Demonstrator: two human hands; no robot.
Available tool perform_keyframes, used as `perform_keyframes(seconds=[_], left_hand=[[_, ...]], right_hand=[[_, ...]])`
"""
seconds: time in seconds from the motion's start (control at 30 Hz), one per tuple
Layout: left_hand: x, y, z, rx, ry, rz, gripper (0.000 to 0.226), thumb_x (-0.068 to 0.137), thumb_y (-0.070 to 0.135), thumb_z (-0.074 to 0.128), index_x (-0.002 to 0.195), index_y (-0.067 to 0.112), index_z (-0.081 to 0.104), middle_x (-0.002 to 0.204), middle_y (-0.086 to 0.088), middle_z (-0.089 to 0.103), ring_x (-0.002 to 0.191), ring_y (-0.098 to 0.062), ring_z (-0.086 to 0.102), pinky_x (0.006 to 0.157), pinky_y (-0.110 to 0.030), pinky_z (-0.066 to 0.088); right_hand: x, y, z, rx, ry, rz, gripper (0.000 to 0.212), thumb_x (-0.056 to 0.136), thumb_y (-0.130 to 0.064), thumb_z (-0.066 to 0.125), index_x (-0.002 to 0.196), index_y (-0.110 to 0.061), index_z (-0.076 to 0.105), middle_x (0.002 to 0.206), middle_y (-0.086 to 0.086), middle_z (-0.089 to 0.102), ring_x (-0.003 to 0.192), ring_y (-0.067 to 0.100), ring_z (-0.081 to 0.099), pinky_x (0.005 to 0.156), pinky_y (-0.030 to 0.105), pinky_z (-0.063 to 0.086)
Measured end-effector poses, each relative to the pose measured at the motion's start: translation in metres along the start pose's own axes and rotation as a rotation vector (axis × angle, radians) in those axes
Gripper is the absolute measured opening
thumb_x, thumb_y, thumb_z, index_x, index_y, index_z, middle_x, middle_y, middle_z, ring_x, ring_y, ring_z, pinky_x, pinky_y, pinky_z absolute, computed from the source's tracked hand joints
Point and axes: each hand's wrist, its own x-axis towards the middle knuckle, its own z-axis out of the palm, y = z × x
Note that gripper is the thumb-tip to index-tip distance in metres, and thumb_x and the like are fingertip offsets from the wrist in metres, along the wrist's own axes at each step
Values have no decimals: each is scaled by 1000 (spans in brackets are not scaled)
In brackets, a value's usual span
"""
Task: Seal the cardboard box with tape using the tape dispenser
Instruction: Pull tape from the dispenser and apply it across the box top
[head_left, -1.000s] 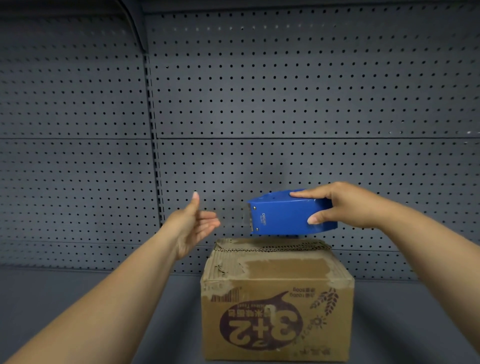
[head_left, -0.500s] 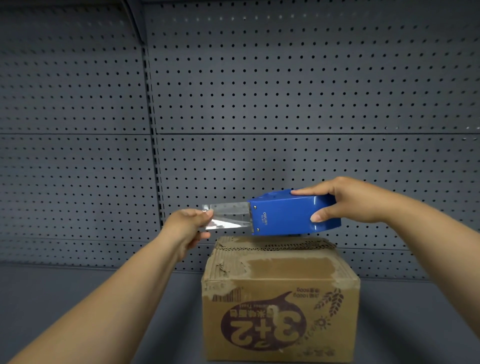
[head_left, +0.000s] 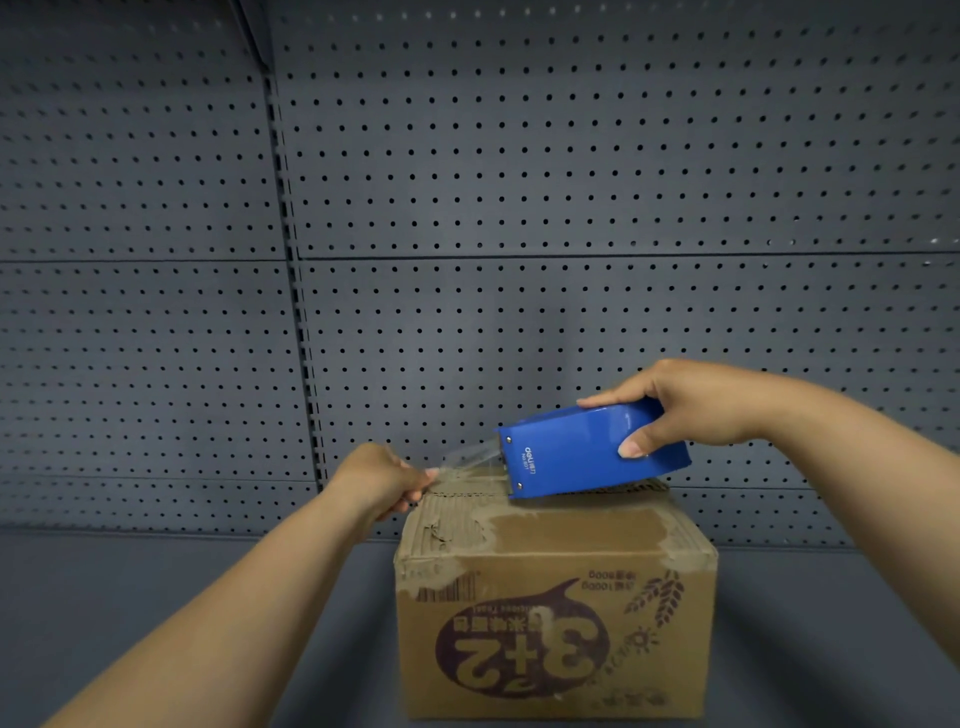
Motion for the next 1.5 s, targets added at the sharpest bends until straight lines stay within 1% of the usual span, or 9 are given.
perform_keyframes(seconds=[0.3, 0.53, 0.63, 0.73, 0.9, 0.97, 1.03, 1.13, 1.5], left_hand=[[2, 3, 5, 168, -4, -48, 37, 85, 20, 67, 52, 7, 53, 50, -4, 50, 46, -14, 44, 45, -21, 35], [4, 3, 2, 379, -66, -109, 38, 83, 26, 68, 56, 9, 47, 52, -1, 39, 45, -13, 33, 42, -21, 26], [4, 7, 3, 612, -45, -69, 33, 85, 36, 63, 80, 8, 45, 76, -2, 44, 64, -14, 45, 52, -23, 34], [5, 11, 13, 856, 86, 151, 42, 87, 16, 57, 125, 6, 42, 121, -11, 48, 105, -26, 54, 77, -32, 48], [-1, 18, 36, 966, -66, 279, 49, 83, -10, 37, 120, 11, 61, 112, -10, 65, 89, -23, 60, 74, -28, 46], [-2, 15, 34, 999, -88, 261, 52, 86, -7, 33, 129, 15, 55, 127, -10, 58, 112, -25, 56, 95, -32, 41], [-5, 10, 31, 1105, -101, 224, 53, 91, 4, 29, 140, 21, 40, 148, -4, 39, 141, -24, 25, 115, -48, 6], [-8, 12, 28, 1072, -162, 181, 55, 97, 34, 8, 149, 22, 19, 158, 4, 13, 146, -16, -6, 110, -51, -23], [-18, -1, 44, 885, -235, 118, 68, 96, 49, 13, 149, 11, -6, 158, -6, -12, 146, -19, -9, 118, -35, 3]], right_hand=[[7, -6, 4, -61, -33, 11, 56, 78, -29, 71, 126, -46, 49, 128, -15, 55, 113, 14, 53, 97, 32, 44], [8, -13, 5, -114, -98, 20, 55, 81, -29, 69, 129, -42, 47, 116, -19, 55, 107, 11, 54, 90, 27, 43], [8, -14, 5, -115, -99, 26, 55, 81, -29, 69, 130, -41, 48, 114, -19, 55, 108, 12, 54, 91, 28, 43], [8, -14, 4, -104, -100, 22, 54, 81, -27, 69, 129, -39, 49, 107, -22, 54, 100, 8, 53, 78, 20, 42], [9, -14, 2, -97, -94, 23, 52, 81, -26, 70, 128, -39, 50, 88, -37, 48, 82, -5, 52, 71, 14, 40], [8, -14, 2, -94, -99, 22, 52, 81, -26, 69, 128, -39, 51, 91, -34, 52, 81, -6, 52, 70, 13, 40], [7, -15, 2, -93, -105, 26, 52, 81, -25, 69, 128, -37, 50, 99, -25, 56, 89, 2, 54, 73, 19, 41], [7, -14, 2, -92, -109, 29, 52, 81, -25, 69, 129, -37, 50, 106, -20, 57, 96, 8, 54, 79, 23, 40], [18, -5, 0, -40, -205, 47, 49, 80, -24, 71, 123, -40, 55, 103, -20, 63, 102, 10, 58, 92, 26, 41]])
